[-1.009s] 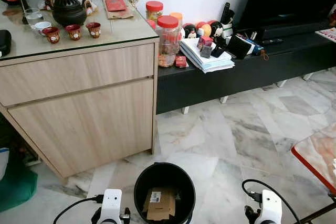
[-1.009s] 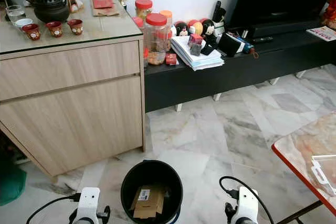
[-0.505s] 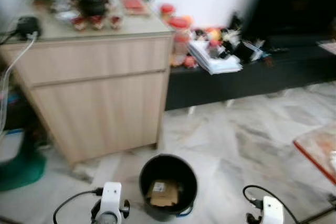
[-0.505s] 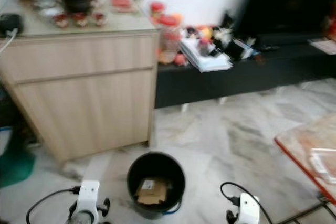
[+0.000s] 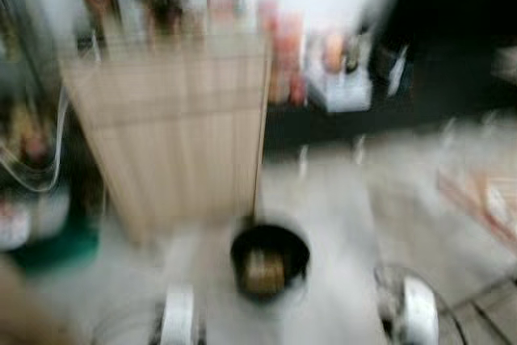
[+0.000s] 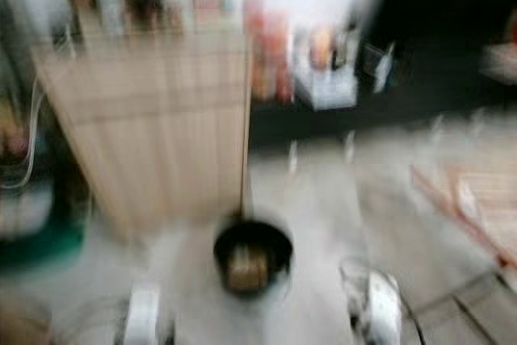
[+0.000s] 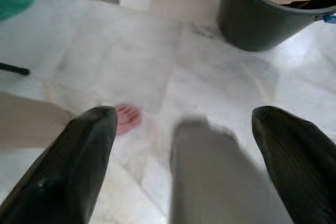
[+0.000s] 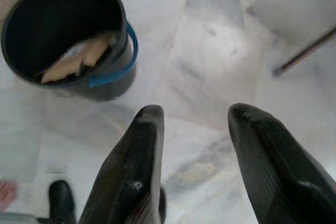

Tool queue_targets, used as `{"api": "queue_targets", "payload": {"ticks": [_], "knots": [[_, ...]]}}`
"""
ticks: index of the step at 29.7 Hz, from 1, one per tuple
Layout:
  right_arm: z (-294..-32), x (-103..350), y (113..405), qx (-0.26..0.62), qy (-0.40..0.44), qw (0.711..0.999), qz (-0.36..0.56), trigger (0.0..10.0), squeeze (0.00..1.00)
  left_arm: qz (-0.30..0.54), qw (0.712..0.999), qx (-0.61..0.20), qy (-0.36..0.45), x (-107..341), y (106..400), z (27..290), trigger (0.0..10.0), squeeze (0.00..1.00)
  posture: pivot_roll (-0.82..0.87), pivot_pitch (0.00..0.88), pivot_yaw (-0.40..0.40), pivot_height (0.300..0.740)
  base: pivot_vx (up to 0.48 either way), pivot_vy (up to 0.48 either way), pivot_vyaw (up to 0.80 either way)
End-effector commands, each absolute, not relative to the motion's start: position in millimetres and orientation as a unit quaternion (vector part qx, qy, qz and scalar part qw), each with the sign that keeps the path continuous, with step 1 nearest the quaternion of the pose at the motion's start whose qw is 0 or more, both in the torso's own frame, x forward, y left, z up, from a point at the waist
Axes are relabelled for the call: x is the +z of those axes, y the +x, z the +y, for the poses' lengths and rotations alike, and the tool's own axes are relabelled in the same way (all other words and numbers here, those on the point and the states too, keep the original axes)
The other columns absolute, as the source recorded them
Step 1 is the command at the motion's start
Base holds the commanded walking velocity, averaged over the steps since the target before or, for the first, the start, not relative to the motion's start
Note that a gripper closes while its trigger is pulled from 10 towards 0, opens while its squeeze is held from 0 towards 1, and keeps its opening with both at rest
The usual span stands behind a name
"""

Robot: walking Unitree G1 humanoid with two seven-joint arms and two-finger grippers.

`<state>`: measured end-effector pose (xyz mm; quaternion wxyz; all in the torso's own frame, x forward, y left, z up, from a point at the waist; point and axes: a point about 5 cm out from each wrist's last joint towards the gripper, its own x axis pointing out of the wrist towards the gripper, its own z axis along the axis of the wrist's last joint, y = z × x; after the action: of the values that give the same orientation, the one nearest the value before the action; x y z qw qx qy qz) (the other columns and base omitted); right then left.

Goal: Picking trash to rubbish bin

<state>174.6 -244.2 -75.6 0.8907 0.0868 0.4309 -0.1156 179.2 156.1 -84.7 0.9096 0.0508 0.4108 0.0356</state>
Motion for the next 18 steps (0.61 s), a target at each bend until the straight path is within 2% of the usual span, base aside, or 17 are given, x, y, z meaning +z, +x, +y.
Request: {"api": "queue_targets", "payload": {"ticks": [1,11,18], "knots": [[-246.8,-73.5,177.5,-0.123,0.092,0.892,0.424,10.0,0.00,0.402,0.913,0.034,0.058,-81.0,187.0,158.3,10.0,0.00,-0.06,0.036,-0.106,0.740,0.000,0.000,0.00],[-246.6,-72.8,179.1,-0.125,0.092,0.893,0.423,10.0,0.00,0.400,0.914,0.036,0.057,-80.0,189.0,158.4,10.0,0.00,-0.06,0.038,-0.107,0.740,0.000,0.000,0.00],[-246.6,-72.6,179.6,-0.127,0.093,0.893,0.421,10.0,0.00,0.397,0.915,0.036,0.055,-79.2,190.6,157.9,10.0,0.00,-0.06,0.037,-0.107,0.740,-0.266,0.000,0.00]]}}
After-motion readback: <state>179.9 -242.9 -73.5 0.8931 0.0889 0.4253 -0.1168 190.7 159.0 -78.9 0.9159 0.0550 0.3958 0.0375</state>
